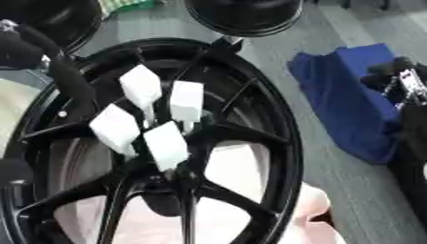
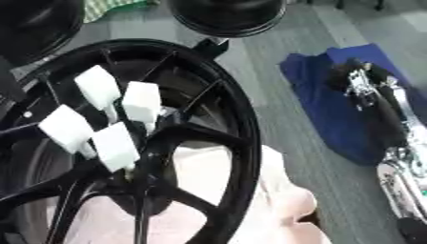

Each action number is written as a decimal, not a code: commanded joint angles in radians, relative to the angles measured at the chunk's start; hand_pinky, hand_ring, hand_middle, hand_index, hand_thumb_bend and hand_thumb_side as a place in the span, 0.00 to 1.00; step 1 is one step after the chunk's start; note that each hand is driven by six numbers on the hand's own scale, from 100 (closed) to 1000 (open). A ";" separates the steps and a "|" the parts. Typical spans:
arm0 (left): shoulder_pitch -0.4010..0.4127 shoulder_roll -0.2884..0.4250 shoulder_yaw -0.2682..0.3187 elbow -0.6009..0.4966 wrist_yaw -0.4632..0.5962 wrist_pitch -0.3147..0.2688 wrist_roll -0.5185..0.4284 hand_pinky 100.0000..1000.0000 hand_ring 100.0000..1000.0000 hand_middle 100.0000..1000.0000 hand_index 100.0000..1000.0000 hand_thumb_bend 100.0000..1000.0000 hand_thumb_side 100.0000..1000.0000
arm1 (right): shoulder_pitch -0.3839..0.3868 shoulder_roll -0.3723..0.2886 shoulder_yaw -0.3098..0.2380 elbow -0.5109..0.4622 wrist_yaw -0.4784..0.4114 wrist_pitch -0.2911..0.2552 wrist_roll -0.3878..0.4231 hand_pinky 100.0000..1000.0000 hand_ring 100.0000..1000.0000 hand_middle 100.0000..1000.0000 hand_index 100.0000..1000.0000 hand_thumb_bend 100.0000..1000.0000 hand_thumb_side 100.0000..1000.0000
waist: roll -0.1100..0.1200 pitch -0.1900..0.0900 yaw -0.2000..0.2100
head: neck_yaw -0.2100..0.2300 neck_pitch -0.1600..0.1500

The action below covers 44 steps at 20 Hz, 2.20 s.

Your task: Pull the pin out of the wheel hub.

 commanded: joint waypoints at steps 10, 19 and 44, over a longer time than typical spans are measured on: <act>-0.050 -0.040 -0.037 0.017 -0.042 0.195 0.064 0.87 0.68 0.68 0.81 0.28 0.37 | -0.015 -0.019 0.000 -0.019 0.000 0.002 0.006 0.80 0.64 0.60 0.55 0.00 0.52 | 0.000 -0.008 -0.015 | 0.010 -0.012; -0.051 -0.067 -0.058 0.051 -0.069 0.226 0.048 0.88 0.68 0.68 0.81 0.28 0.35 | -0.022 -0.011 0.002 -0.019 0.003 0.005 0.009 0.81 0.64 0.60 0.55 0.00 0.53 | 0.000 0.009 -0.025 | 0.021 -0.013; -0.046 -0.099 -0.076 0.116 -0.141 0.182 -0.043 0.87 0.69 0.68 0.82 0.27 0.19 | -0.026 0.004 0.005 -0.019 0.006 0.015 0.010 0.81 0.64 0.60 0.55 0.00 0.54 | 0.003 0.024 -0.032 | 0.027 -0.015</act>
